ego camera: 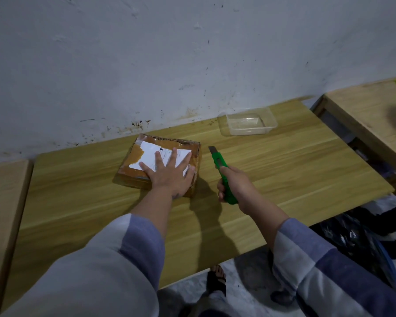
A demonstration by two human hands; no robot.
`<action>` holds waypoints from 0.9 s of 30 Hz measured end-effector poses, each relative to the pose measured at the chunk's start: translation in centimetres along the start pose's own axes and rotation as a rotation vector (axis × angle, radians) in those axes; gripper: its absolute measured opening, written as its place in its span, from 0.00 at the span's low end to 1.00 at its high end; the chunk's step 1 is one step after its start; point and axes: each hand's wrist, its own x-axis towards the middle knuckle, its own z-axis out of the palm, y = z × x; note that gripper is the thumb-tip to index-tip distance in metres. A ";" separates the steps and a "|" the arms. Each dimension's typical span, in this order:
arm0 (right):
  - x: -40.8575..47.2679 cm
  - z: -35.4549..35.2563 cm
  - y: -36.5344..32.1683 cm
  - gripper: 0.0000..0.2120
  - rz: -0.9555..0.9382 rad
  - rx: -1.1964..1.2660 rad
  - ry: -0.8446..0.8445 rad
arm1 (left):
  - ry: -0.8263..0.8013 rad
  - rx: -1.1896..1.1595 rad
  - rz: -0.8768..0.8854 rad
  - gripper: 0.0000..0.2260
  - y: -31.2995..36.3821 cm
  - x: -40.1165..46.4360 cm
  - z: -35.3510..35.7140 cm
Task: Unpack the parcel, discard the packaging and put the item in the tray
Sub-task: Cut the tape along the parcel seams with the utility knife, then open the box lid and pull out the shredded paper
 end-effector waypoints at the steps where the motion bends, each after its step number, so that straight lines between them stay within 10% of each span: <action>1: 0.2 0.0 0.0 0.15 -0.012 0.000 -0.006 | -0.002 0.001 0.001 0.24 -0.1 -0.2 0.0; 8: 1.8 0.0 -0.1 0.26 0.032 0.007 -0.046 | -0.001 0.000 0.019 0.24 -0.9 -0.6 0.0; 27: 17.2 1.4 -0.6 0.20 -0.309 -0.647 0.297 | 0.169 0.039 0.045 0.28 -1.5 0.4 2.1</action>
